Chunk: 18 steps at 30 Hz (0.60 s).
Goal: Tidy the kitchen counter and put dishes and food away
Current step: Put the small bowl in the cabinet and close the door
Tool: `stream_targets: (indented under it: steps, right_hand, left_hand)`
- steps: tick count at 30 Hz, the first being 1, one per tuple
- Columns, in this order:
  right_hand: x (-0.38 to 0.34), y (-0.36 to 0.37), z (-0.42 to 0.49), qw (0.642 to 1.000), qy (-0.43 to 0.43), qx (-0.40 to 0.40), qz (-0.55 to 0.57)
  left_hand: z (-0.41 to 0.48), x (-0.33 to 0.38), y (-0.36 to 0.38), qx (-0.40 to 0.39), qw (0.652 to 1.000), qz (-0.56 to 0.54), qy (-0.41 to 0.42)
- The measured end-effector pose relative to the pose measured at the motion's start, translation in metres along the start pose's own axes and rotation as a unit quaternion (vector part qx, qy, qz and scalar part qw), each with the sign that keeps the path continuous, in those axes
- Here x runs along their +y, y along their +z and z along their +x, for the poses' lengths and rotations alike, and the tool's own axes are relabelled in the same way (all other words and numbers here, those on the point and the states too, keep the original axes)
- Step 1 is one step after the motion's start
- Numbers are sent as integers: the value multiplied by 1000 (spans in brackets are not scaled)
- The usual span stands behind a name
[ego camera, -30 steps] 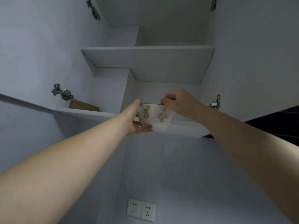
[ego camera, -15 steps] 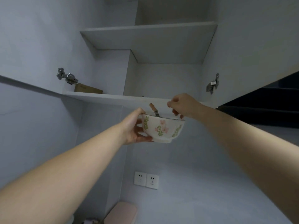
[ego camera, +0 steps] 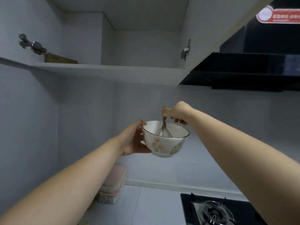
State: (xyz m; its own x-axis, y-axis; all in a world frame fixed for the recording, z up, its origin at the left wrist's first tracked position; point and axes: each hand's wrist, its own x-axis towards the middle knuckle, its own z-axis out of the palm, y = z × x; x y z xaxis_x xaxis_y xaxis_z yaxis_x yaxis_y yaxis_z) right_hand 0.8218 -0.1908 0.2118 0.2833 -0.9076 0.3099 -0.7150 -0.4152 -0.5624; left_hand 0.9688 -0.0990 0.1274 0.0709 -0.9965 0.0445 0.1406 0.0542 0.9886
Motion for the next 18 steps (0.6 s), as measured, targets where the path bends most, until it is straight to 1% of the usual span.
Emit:
stream_targets:
  steps: [4,6,10,14,18]
  right_hand:
    - [49,-7,-20,996,74,-39,36]
    - [71,-12,-30,990,102,-61,75]
    - [119,-30,-53,974,142,-73,163]
    - [186,-67,-82,952,158,-24,262]
    - [268,-108,-128,935,180,23,306]
  left_hand:
    - [-7,-27,36,-39,999,28,-20]
    - [-10,-39,57,-49,998,38,-21]
    - [-12,-65,102,-63,996,51,-42]
    - [-15,-98,159,-82,994,45,-65]
    - [-17,-144,233,-89,990,-3,-110]
